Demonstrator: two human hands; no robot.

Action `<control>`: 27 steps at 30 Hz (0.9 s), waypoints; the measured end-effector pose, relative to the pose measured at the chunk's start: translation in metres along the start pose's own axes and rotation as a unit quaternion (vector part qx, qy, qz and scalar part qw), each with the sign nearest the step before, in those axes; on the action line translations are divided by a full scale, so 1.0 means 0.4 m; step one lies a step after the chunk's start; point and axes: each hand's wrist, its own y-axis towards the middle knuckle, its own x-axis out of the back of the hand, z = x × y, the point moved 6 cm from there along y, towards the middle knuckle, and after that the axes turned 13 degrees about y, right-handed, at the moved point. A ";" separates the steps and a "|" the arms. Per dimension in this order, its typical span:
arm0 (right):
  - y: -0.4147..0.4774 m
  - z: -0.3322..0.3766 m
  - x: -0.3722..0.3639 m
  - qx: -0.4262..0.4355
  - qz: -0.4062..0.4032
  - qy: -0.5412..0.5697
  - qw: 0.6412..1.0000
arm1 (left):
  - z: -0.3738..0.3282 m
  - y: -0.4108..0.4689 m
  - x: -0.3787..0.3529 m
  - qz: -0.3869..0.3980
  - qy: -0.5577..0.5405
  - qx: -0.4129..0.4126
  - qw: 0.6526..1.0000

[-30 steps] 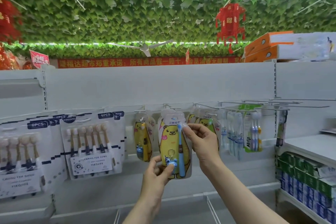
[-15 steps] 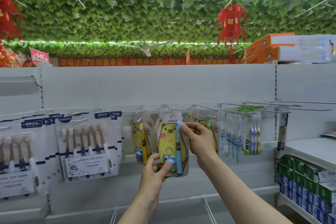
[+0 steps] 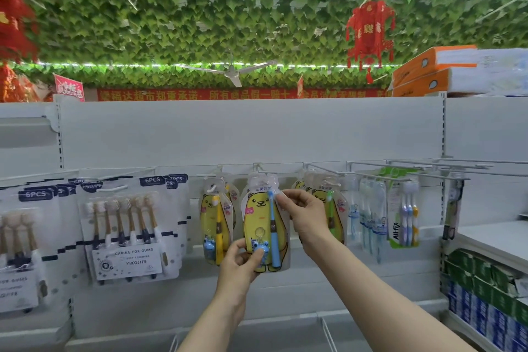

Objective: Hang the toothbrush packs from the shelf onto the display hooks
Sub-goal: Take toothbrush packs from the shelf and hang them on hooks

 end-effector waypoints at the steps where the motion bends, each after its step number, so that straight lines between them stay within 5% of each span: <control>1: 0.013 -0.007 0.000 -0.001 0.001 -0.005 1.000 | 0.003 0.012 -0.002 -0.002 -0.003 0.001 1.000; 27: 0.184 -0.143 0.012 -0.048 0.015 -0.018 0.999 | 0.059 0.175 -0.019 -0.062 0.015 -0.006 0.998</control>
